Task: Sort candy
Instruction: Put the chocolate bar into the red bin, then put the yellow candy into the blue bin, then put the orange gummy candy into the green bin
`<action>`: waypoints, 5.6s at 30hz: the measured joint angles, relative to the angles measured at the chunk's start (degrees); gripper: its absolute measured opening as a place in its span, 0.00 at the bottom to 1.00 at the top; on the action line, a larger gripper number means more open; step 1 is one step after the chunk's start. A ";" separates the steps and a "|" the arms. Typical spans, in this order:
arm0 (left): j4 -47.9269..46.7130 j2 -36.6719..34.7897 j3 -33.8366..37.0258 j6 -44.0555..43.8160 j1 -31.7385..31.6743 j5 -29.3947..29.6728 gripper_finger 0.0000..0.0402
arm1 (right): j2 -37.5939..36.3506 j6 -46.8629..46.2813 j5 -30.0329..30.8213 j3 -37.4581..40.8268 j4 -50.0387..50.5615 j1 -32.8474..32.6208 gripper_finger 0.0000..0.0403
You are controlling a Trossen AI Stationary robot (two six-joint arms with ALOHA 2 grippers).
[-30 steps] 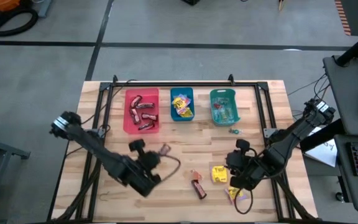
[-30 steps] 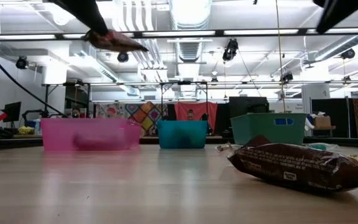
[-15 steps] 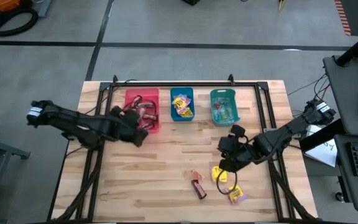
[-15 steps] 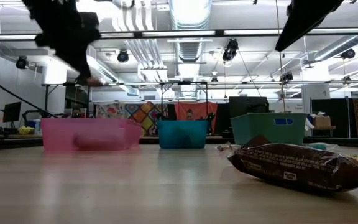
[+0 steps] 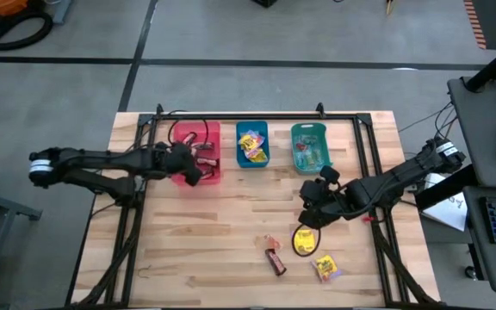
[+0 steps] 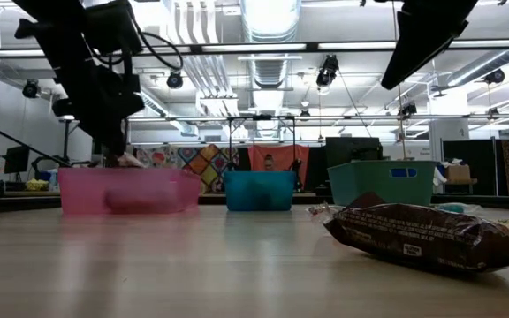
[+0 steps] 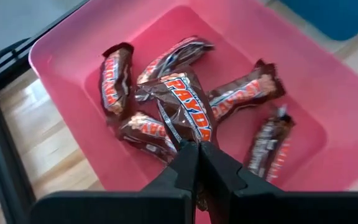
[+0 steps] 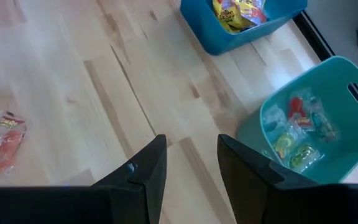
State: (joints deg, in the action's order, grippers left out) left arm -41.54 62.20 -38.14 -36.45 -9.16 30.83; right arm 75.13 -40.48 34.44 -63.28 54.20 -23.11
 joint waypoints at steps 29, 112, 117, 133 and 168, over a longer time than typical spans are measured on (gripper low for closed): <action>2.99 1.33 -0.99 6.01 0.14 1.64 0.31 | -0.02 -15.67 -23.21 1.31 -4.97 0.12 0.40; 11.25 3.37 -10.41 15.66 24.58 6.10 0.28 | 15.79 20.50 -24.82 -8.69 -12.31 7.50 0.02; 7.53 2.70 -10.40 10.72 28.56 6.16 0.28 | 16.92 31.56 -25.01 -12.47 -12.78 15.66 0.02; -0.17 1.29 -10.35 1.45 33.76 12.19 0.28 | 29.77 50.59 -25.31 -26.03 -12.98 37.48 0.02; -0.31 1.44 -10.17 0.92 33.74 12.35 0.28 | 44.26 49.10 -23.90 -38.11 -12.56 47.42 0.19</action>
State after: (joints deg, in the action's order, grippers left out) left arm -41.86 63.64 -48.31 -35.53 24.58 43.18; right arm 119.39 8.62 10.55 -101.38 41.64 24.32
